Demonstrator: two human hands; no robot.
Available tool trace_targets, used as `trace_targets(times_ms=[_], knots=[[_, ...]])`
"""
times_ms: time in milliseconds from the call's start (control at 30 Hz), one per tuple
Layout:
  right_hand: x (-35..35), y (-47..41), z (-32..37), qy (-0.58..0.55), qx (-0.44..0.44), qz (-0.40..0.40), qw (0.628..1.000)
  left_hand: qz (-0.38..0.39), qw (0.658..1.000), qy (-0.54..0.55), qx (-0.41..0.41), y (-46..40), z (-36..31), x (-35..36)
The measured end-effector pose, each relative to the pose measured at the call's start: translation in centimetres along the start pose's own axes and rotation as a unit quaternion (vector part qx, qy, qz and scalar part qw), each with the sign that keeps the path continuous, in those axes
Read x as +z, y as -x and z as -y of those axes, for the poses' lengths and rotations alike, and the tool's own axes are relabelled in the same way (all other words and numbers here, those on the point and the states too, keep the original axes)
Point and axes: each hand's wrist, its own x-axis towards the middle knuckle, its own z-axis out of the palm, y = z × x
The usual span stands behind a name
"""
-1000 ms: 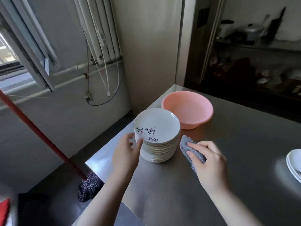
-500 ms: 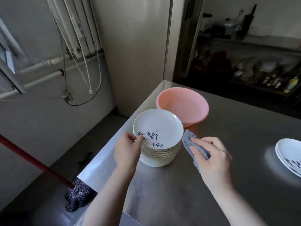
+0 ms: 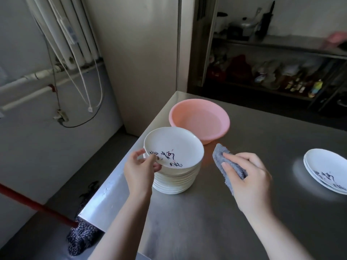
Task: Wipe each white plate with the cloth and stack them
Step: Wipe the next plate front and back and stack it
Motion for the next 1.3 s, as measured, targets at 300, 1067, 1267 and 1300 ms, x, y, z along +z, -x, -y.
trace_targets(times_ms=[300,1067,1267,1300], knots=[[-9.1,0.9,-4.3,0.053,0.059,-0.080,0.994,0.136,0.990,0.023,0.024,7.0,0.8,6.4],[-31.3,9.9,-28.9,0.099,0.147,0.085,0.980,0.239,0.953,-0.138,-0.125,33.9,20.6,24.2],[-30.8,10.2,-29.3,0.085,0.175,0.103,0.975,0.324,0.856,-0.404,-0.009,32.1,18.7,24.7],[-30.6,10.3,-29.2,0.085,0.178,0.101,0.975,0.332,0.832,-0.444,0.015,31.5,18.2,24.7]])
